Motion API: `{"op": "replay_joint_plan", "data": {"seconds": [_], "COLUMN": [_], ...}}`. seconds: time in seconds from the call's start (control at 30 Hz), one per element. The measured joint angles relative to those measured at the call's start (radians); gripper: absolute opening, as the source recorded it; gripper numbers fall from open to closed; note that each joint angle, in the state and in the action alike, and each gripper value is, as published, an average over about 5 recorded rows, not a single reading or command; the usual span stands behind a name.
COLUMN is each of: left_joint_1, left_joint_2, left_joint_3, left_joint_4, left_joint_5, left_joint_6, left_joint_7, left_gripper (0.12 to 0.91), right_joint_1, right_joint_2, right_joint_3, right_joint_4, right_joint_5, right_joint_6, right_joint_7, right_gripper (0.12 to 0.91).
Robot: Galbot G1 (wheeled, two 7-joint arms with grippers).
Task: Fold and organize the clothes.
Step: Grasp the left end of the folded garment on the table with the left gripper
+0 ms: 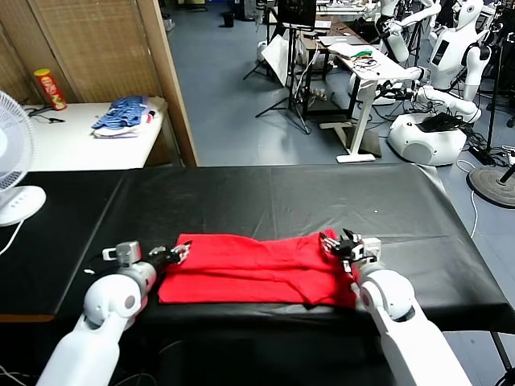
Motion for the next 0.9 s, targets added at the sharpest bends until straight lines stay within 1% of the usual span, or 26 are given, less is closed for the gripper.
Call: {"op": "replay_joint_plan", "data": {"seconds": [0.03,0.1,0.13,0.17,0.2,0.3,0.4,0.43,0.5,0.53,0.57,0.67,0.7,0.73,0.83,0.9], "left_joint_1": [-0.001,-0.001,0.000,0.002,0.005,0.010,0.011,0.011,0.011,0.012,0.013,0.018,0.020,0.023,0.033,0.043], "left_joint_2": [-0.004,-0.013,-0.016,-0.020,-0.023,-0.031,-0.034,-0.035,-0.035,-0.035,-0.034,-0.028,-0.026,-0.024,-0.017,-0.013], "left_joint_3": [0.000,0.002,0.004,0.006,0.008,0.013,0.014,0.014,0.013,0.012,0.010,0.003,-0.001,-0.004,-0.017,-0.028], "left_joint_4": [0.006,0.014,0.015,0.016,0.015,0.009,0.006,0.006,0.005,0.005,0.004,-0.004,-0.008,-0.013,-0.029,-0.042], "left_joint_5": [0.011,0.041,0.062,0.086,0.111,0.181,0.213,0.216,0.221,0.222,0.223,0.222,0.219,0.215,0.199,0.190], "left_joint_6": [-0.007,-0.028,-0.043,-0.058,-0.072,-0.100,-0.107,-0.107,-0.107,-0.107,-0.108,-0.111,-0.111,-0.112,-0.112,-0.111], "left_joint_7": [-0.004,-0.011,-0.014,-0.016,-0.015,-0.015,-0.014,-0.013,-0.009,-0.006,-0.003,0.007,0.008,0.009,0.009,0.009], "left_gripper": [0.194,0.137,0.125,0.127,0.129,0.127,0.127,0.127,0.144,0.159,0.191,0.337,0.404,0.455,0.623,0.717], "right_joint_1": [-0.004,-0.011,-0.014,-0.017,-0.020,-0.025,-0.030,-0.033,-0.040,-0.045,-0.051,-0.075,-0.085,-0.097,-0.137,-0.166], "right_joint_2": [0.005,0.015,0.020,0.026,0.030,0.040,0.040,0.039,0.032,0.028,0.023,0.009,0.004,-0.001,-0.014,-0.020], "right_joint_3": [-0.001,-0.003,-0.004,-0.005,-0.006,-0.006,-0.003,-0.001,0.005,0.008,0.012,0.026,0.031,0.038,0.060,0.077], "right_joint_4": [0.000,-0.001,-0.002,-0.004,-0.007,-0.013,-0.012,-0.010,-0.001,0.006,0.015,0.050,0.065,0.083,0.141,0.182], "right_joint_5": [-0.007,-0.021,-0.028,-0.034,-0.038,-0.041,-0.041,-0.041,-0.040,-0.040,-0.040,-0.039,-0.039,-0.038,-0.035,-0.032], "right_joint_6": [0.010,0.030,0.038,0.046,0.052,0.061,0.067,0.068,0.069,0.070,0.070,0.072,0.073,0.074,0.078,0.080], "right_joint_7": [0.008,0.024,0.031,0.036,0.038,0.037,0.018,0.008,-0.013,-0.024,-0.033,-0.045,-0.046,-0.047,-0.047,-0.047], "right_gripper": [0.393,0.285,0.246,0.203,0.176,0.143,0.143,0.154,0.207,0.249,0.291,0.441,0.491,0.558,0.707,0.762]}}
